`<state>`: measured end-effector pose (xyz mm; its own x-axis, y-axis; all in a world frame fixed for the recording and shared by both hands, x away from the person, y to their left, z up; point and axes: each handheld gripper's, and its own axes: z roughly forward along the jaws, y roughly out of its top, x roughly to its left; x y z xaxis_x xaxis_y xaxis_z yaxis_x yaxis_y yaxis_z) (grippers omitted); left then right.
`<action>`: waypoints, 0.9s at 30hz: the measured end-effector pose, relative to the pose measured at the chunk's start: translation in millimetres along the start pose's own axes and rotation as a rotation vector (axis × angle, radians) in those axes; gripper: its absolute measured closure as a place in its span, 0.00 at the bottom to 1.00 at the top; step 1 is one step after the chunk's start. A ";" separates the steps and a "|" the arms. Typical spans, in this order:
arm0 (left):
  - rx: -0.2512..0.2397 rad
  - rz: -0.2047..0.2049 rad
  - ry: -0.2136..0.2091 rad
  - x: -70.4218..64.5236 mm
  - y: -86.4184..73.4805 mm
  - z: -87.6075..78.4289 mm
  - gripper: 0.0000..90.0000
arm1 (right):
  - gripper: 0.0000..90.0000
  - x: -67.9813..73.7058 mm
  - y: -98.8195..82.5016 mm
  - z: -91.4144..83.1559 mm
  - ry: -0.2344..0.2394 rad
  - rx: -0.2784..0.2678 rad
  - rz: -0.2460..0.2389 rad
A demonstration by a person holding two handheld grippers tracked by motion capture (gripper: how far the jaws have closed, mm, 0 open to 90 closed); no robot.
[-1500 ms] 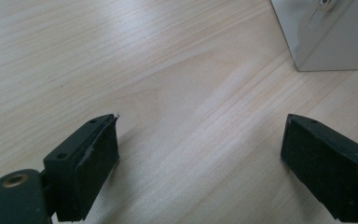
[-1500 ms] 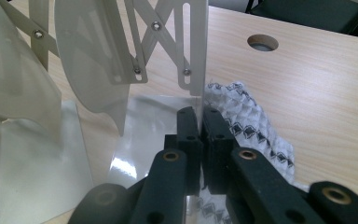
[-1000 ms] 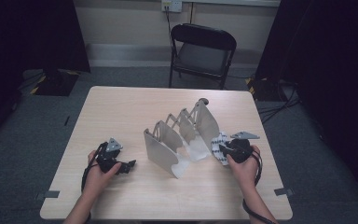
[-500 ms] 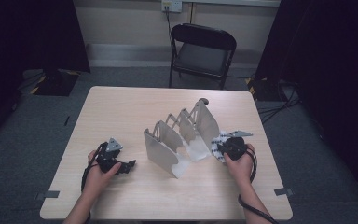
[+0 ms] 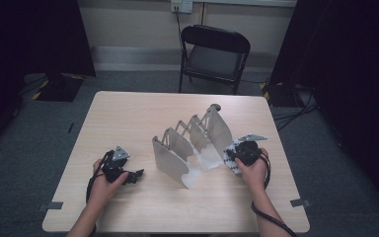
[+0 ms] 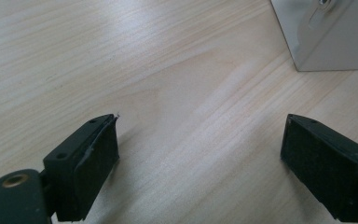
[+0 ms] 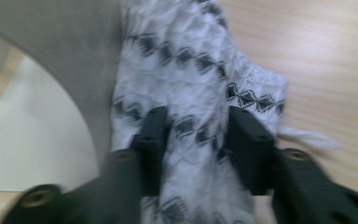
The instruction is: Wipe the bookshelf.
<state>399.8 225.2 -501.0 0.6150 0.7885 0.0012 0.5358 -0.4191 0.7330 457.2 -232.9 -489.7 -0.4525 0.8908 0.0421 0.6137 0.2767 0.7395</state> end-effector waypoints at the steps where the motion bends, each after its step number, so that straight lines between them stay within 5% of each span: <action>1: 0.000 0.000 0.000 0.0 0.0 0.0 0.12 | 0.83 0.7 -0.4 -1.0 0.000 -0.010 0.001; 10: -0.001 -0.001 0.002 -0.2 0.0 0.0 0.12 | 0.88 -3.3 20.4 -38.9 0.009 -0.050 0.049; 19: -0.001 -0.001 0.002 -0.2 0.0 0.1 0.12 | 0.88 5.9 77.6 -94.7 0.048 -0.155 0.012; 27: -0.001 -0.001 0.002 -0.2 0.0 0.1 0.12 | 0.88 22.6 110.1 -107.5 0.052 -0.178 -0.045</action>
<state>399.7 225.0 -501.1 0.6132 0.7900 0.0015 0.5359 -0.4173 0.7339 445.0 -221.0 -335.0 -0.5123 0.8579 0.0380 0.4704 0.2433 0.8482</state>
